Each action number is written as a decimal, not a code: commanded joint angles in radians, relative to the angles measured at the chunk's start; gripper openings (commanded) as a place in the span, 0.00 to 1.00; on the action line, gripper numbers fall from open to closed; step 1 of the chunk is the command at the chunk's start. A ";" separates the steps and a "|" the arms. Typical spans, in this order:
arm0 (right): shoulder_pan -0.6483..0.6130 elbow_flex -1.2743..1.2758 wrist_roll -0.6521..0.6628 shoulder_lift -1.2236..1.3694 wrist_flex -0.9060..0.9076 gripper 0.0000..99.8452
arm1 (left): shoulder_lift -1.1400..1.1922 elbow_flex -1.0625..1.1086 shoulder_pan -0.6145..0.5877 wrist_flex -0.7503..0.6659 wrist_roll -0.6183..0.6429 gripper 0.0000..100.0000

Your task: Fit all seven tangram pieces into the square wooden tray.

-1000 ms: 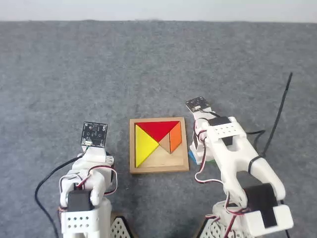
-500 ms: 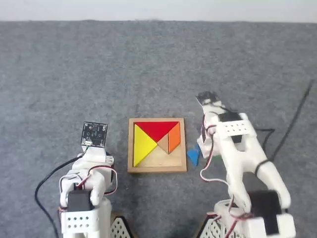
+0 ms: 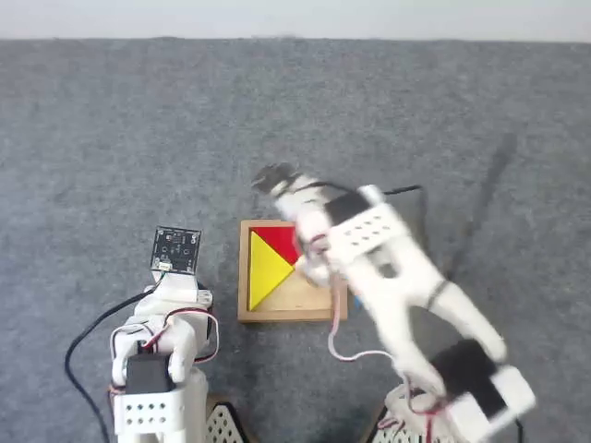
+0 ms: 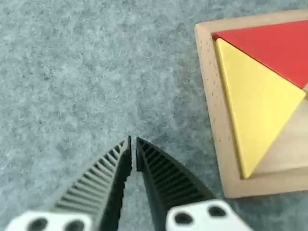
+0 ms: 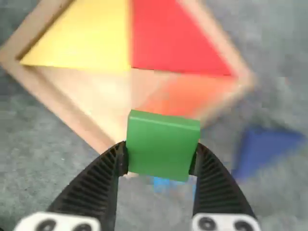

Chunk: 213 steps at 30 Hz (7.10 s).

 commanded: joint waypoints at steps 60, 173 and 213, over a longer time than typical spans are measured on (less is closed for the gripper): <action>0.015 0.127 -0.098 -0.079 -0.234 0.30 | -0.015 -0.010 0.005 0.003 -0.002 0.02; -0.105 0.207 -0.221 -0.016 -0.348 0.30 | -0.015 -0.010 0.005 0.003 -0.002 0.02; 0.209 0.173 -0.143 0.001 -0.348 0.22 | -0.015 -0.010 0.005 0.003 -0.002 0.02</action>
